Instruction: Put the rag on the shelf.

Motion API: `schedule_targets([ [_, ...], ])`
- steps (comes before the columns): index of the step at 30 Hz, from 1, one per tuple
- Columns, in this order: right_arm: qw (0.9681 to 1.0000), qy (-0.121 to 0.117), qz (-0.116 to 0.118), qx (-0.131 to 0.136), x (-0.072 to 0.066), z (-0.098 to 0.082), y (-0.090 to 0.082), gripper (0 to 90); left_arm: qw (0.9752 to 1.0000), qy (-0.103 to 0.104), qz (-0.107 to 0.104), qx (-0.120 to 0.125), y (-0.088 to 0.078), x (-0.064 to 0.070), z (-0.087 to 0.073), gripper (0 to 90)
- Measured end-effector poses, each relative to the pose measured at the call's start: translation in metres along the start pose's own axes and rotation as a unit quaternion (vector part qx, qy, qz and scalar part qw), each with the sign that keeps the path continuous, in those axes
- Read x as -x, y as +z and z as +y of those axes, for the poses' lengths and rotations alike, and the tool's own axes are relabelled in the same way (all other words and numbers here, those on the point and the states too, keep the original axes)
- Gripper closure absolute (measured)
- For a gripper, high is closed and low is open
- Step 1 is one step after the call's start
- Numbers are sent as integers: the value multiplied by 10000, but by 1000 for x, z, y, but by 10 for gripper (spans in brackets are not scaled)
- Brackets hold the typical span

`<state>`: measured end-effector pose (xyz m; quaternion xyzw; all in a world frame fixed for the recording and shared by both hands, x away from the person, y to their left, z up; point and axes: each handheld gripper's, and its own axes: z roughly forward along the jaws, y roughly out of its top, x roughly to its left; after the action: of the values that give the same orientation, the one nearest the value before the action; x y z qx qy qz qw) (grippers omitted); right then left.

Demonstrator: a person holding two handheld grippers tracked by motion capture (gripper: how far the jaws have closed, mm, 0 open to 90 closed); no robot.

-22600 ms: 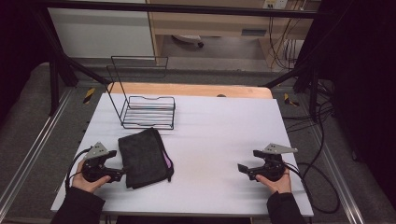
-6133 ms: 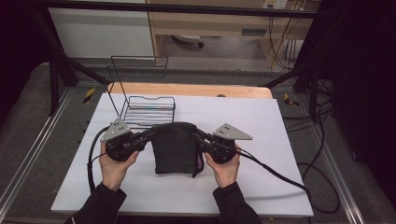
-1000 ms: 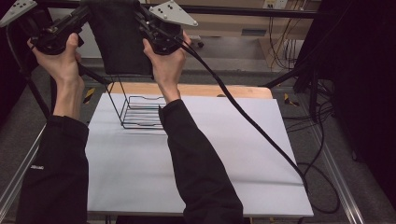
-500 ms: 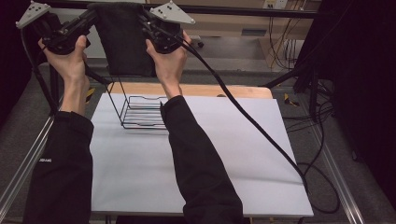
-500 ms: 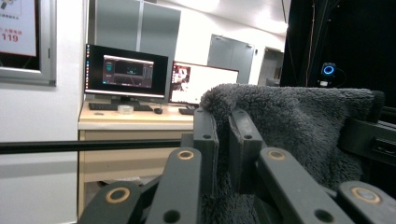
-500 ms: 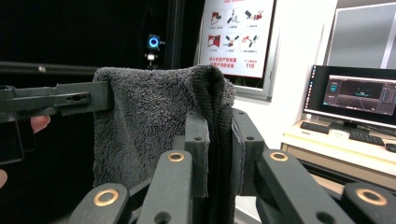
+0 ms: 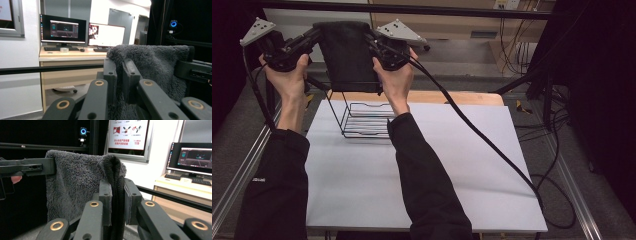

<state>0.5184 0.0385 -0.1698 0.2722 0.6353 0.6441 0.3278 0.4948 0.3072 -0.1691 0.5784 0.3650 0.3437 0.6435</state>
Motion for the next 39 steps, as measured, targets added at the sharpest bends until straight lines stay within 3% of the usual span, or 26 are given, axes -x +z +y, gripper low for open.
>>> schedule_targets([
  [5,10000,6,62,-65,2,-10,-5,796,9998,109,-86,-159,-4,1,-8,826],
  [17,9997,-56,177,-160,-4,-27,-13,795,9993,150,-225,-241,-20,3,-26,826],
  [39,9983,-447,285,-225,-15,-46,-24,794,9985,309,-293,-335,-40,7,-49,826],
])
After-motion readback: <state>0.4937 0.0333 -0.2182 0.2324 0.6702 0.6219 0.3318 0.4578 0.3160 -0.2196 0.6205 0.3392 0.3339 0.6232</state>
